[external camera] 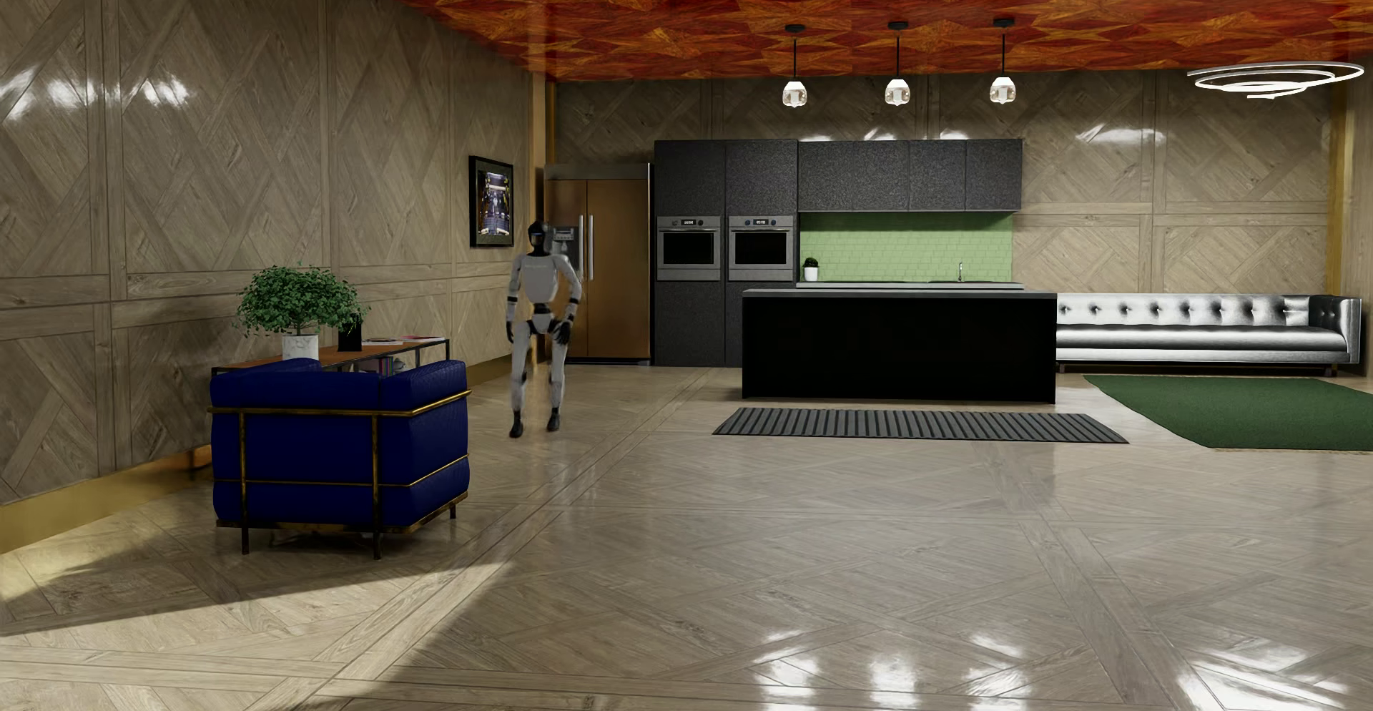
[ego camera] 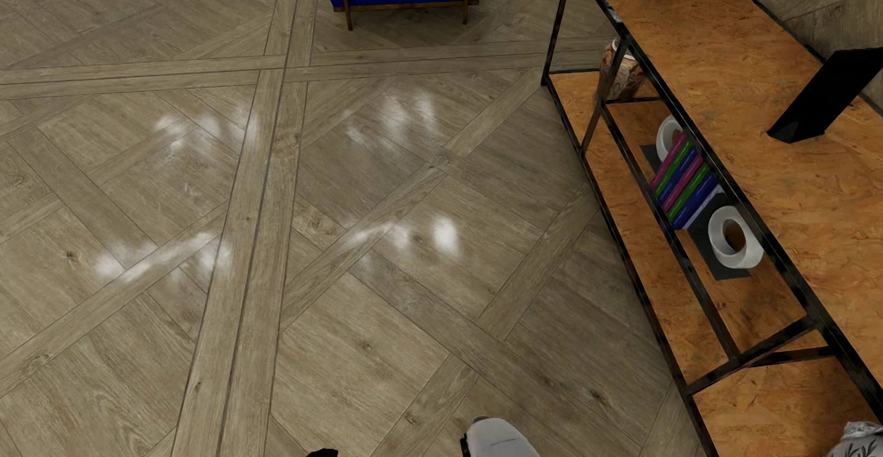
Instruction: Approach dark armchair
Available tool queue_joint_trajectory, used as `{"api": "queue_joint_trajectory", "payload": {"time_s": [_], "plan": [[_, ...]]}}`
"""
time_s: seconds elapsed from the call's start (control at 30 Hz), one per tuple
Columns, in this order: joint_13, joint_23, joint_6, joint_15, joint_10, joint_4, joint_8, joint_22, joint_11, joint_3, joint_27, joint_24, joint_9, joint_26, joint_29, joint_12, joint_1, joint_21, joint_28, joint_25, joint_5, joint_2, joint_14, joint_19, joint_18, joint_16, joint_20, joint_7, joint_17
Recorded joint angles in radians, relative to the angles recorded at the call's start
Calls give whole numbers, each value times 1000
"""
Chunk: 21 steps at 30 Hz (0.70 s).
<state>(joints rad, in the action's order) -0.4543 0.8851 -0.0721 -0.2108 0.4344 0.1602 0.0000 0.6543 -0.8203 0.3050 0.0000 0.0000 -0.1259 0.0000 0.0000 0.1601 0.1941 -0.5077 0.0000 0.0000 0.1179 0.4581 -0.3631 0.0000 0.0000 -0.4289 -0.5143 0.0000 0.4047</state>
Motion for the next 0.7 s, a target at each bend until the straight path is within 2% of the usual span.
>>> {"api": "queue_joint_trajectory", "payload": {"time_s": [0.07, 0.1, 0.13, 0.17, 0.2, 0.23, 0.27, 0.3, 0.33, 0.37, 0.4, 0.43, 0.47, 0.5, 0.53, 0.57, 0.6, 0.63, 0.67, 0.7], "plan": [[-47, 8, -5, 31, -26, -19, 0, -91, 323, 40, 0, 0, 36, 0, 0, -84, 120, -6, 0, 0, 2, 43, -72, 0, 0, -19, 75, 0, -3], [-61, 12, -12, 2, -25, -37, 0, -127, 349, 67, 0, 0, 50, 0, 0, -105, 166, -7, 0, 0, 15, 68, -71, 0, 0, -28, 108, 0, 0], [-73, 18, -2, 12, -3, -93, 0, -145, 298, 114, 0, 0, 49, 0, 0, -114, 204, -6, 0, 0, 19, 85, -37, 0, 0, -28, 136, 0, 0], [-70, 44, 21, 88, 57, -146, 0, -147, 160, 133, 0, 0, 51, 0, 0, -107, 216, -20, 0, 0, 6, 130, 41, 0, 0, -19, 153, 0, -1], [-48, 97, 61, 101, 175, -205, 0, -112, 28, 125, 0, 0, 38, 0, 0, -83, 206, -42, 0, 0, -39, 143, 182, 0, 0, 10, 155, 0, -4], [-13, 128, 67, 51, 364, -226, 0, -74, -37, 96, 0, 0, 28, 0, 0, -54, 146, -45, 0, 0, -66, 91, 342, 0, 0, 20, 148, 0, -13], [-4, 102, 54, -10, 631, -197, 0, -34, -56, 59, 0, 0, 35, 0, 0, -42, 17, -20, 0, 0, -82, 40, 457, 0, 0, 15, 94, 0, -30], [11, 57, 63, -26, 844, -200, 0, 20, -18, -18, 0, 0, 22, 0, 0, -37, -91, -3, 0, 0, -123, -55, 446, 0, 0, 22, 30, 0, -40], [36, 6, 42, -19, 948, -165, 0, 80, 36, -102, 0, 0, 11, 0, 0, -17, -182, 17, 0, 0, -138, -152, 427, 0, 0, 29, -28, 0, -47], [69, -60, 15, -18, 986, -138, 0, 94, 90, -179, 0, 0, 15, 0, 0, 36, -300, 49, 0, 0, -142, -233, 426, 0, 0, 30, -33, 0, -59], [95, -133, -13, -18, 918, -112, 0, 106, 157, -241, 0, 0, 9, 0, 0, 104, -385, 58, 0, 0, -142, -341, 453, 0, 0, 29, -18, 0, -66], [124, -199, -13, -23, 755, -94, 0, 273, 213, -284, 0, 0, 4, 0, 0, 104, -454, 99, 0, 0, -138, -437, 528, 0, 0, 64, -112, 0, -62], [153, -281, -25, -29, 544, -83, 0, 266, 263, -329, 0, 0, 4, 0, 0, 157, -511, 139, 0, 0, -126, -529, 621, 0, 0, 43, -177, 0, -63], [181, -343, -28, -51, 328, -82, 0, 294, 303, -367, 0, 0, 12, 0, 0, 199, -557, 141, 0, 0, -115, -606, 661, 0, 0, 42, -214, 0, -60], [218, -399, -17, -85, 132, -94, 0, 319, 321, -399, 0, 0, 18, 0, 0, 232, -577, 171, 0, 0, -108, -675, 520, 0, 0, 47, -238, 0, -48], [250, -439, -8, -125, 23, -107, 0, 327, 323, -432, 0, 0, 27, 0, 0, 262, -603, 184, 0, 0, -99, -720, 216, 0, 0, 45, -274, 0, -35], [271, -461, -2, -162, 48, -122, 0, 337, 312, -463, 0, 0, 35, 0, 0, 289, -631, 209, 0, 0, -80, -753, 16, 0, 0, 48, -289, 0, -28], [281, -463, -3, -159, 42, -118, 0, 348, 289, -498, 0, 0, 31, 0, 0, 309, -656, 229, 0, 0, -59, -785, 11, 0, 0, 50, -311, 0, -26], [278, -431, -14, -112, 63, -100, 0, 364, 263, -518, 0, 0, 26, 0, 0, 322, -676, 249, 0, 0, -34, -830, 191, 0, 0, 51, -327, 0, -36], [262, -391, -28, 12, 106, -70, 0, 377, 200, -511, 0, 0, 45, 0, 0, 327, -712, 261, 0, 0, -17, -826, 453, 0, 0, 55, -340, 0, -50]]}}
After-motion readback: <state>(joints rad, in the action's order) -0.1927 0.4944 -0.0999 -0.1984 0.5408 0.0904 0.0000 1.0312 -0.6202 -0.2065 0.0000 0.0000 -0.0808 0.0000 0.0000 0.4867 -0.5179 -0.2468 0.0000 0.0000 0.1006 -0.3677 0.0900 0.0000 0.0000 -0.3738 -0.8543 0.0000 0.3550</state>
